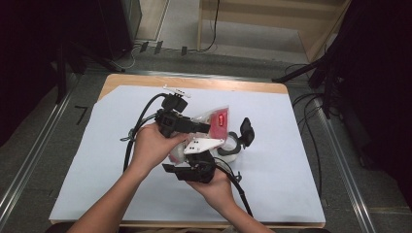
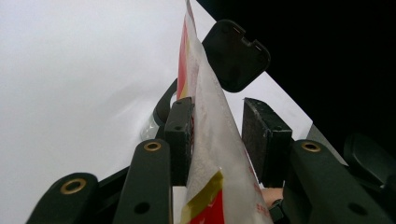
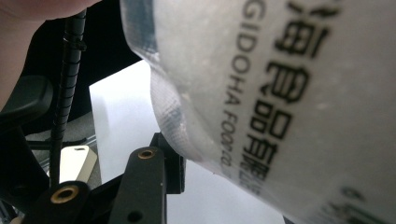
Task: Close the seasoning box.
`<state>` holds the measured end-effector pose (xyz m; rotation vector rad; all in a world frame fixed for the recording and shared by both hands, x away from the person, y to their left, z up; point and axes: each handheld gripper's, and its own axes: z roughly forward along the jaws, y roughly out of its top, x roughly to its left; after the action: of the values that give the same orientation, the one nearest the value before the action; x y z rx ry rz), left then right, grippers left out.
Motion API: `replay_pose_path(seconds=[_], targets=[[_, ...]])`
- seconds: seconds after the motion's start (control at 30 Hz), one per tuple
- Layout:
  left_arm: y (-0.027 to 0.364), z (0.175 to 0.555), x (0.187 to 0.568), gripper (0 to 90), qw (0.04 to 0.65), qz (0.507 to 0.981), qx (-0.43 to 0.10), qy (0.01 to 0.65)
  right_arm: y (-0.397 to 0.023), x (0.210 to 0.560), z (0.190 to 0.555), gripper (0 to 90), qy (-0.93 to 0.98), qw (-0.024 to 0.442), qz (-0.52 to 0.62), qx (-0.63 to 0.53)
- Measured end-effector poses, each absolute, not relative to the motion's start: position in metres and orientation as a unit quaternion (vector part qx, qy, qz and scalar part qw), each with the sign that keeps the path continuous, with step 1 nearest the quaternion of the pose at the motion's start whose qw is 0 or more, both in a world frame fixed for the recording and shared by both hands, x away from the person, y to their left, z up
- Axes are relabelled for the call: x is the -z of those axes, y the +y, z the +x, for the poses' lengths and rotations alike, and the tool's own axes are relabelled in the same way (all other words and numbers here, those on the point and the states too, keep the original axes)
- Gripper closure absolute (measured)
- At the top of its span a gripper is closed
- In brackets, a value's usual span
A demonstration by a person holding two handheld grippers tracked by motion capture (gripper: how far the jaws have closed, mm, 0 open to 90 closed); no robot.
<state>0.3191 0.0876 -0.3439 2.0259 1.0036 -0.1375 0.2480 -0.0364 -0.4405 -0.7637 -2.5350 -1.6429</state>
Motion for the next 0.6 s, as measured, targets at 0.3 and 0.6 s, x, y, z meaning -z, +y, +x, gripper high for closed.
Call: replay_pose_path(seconds=[0.3, 0.6], targets=[[0.0875, 0.3193, 0.3444, 63.2, 0.427, 0.808, 0.053, 0.402, -0.0365, 0.4398, 0.2491, 63.2, -0.813, 0.017, -0.246, 0.527], [0.0866, 0.3184, 0.3435, 61.8, 0.430, 0.808, 0.049, 0.399, -0.0374, 0.4384, 0.2494, 63.1, -0.811, 0.020, -0.249, 0.529]])
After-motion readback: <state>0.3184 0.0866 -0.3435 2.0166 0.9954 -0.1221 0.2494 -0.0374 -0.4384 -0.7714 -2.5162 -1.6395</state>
